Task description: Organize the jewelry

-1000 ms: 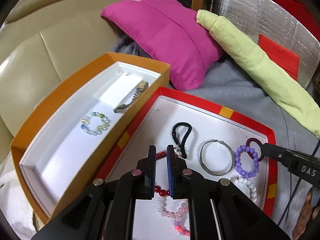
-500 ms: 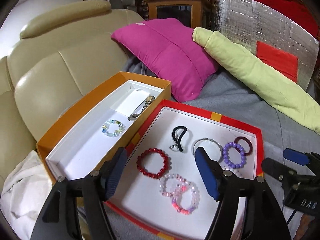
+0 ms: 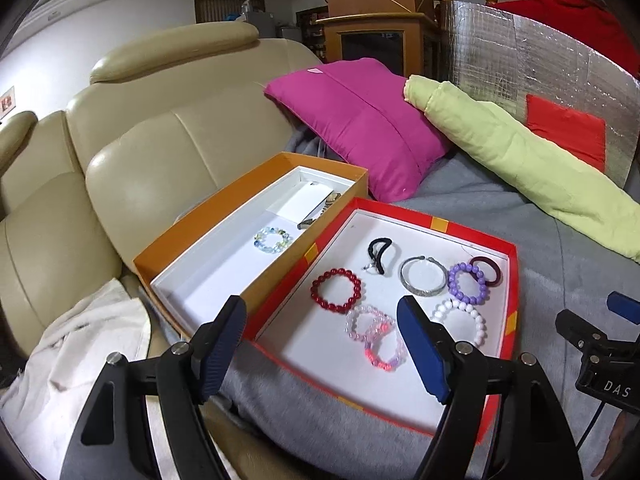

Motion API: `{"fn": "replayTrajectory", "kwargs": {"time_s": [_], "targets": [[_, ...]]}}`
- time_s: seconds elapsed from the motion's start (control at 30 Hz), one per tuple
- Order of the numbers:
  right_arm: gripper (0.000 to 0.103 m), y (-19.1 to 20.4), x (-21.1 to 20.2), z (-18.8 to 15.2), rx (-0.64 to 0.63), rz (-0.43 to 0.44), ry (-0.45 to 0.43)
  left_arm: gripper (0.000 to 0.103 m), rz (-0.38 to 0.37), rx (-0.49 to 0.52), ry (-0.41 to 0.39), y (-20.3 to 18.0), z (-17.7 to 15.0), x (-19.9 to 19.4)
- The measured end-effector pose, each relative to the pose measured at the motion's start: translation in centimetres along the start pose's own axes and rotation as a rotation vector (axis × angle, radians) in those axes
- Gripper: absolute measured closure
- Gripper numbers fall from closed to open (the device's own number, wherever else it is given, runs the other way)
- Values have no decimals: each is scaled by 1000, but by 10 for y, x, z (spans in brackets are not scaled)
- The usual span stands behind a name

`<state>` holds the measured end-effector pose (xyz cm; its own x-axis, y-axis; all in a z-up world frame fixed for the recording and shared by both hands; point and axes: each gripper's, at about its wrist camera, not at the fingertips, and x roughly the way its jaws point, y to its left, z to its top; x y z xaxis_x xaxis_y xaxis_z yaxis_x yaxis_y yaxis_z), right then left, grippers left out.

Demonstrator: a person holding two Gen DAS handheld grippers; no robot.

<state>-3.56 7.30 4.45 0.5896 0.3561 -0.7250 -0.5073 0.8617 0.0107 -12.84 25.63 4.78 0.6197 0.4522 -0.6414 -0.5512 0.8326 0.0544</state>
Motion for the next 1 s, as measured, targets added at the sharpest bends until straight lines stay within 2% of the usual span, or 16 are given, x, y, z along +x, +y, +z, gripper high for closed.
{"fn": "replayTrajectory", "kwargs": {"time_s": [0.2,0.57,1.0], "targets": [[4,7,-24,-7,-74,-4,-18,25,-12,-41,9,3,-11,-17],[2,30,-54,-22,-173,1,-48,25,-40,-57,11,-3,-21,-35],[1,14,-53,-21,-42,-4,-37,24,-40,-61,12,-15,-27,-41]]}}
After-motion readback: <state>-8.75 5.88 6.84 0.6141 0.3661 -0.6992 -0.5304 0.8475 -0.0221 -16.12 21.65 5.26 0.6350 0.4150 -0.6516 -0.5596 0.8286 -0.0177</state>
